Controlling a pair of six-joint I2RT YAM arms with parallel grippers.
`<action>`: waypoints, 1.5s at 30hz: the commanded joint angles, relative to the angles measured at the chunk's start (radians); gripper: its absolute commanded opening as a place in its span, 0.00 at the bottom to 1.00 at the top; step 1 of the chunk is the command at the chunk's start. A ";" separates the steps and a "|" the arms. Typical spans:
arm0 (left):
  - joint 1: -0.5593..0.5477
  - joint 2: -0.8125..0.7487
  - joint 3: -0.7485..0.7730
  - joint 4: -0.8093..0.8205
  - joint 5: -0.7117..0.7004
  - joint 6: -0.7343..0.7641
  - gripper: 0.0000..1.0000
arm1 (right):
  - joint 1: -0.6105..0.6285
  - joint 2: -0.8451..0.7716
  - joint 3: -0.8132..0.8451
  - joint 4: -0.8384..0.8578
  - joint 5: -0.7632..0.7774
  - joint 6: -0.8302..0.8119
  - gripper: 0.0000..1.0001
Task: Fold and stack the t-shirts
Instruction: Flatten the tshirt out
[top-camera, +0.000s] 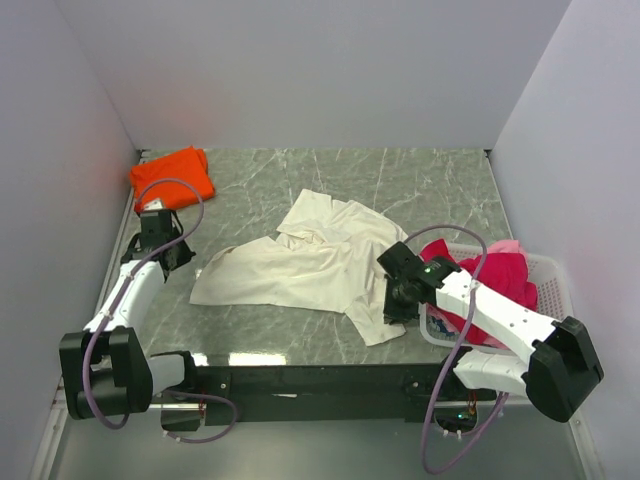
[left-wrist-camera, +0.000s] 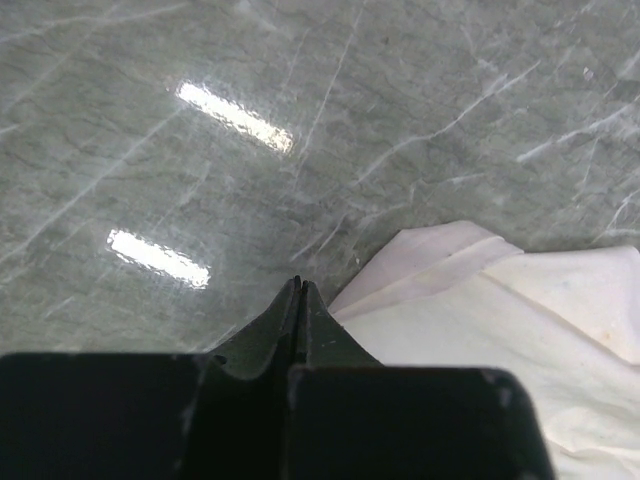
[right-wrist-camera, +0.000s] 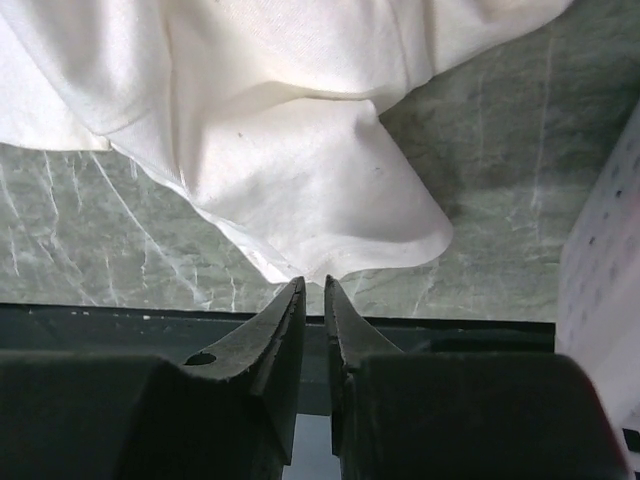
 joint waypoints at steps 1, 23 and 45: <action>0.004 0.014 0.019 -0.002 0.039 -0.032 0.03 | 0.006 -0.014 -0.017 0.045 -0.033 -0.012 0.21; 0.004 -0.028 -0.145 -0.010 0.073 -0.279 0.42 | 0.088 0.138 -0.114 0.156 -0.004 0.024 0.26; 0.005 -0.070 -0.197 -0.022 0.012 -0.352 0.37 | 0.071 -0.080 -0.023 -0.037 0.058 0.063 0.00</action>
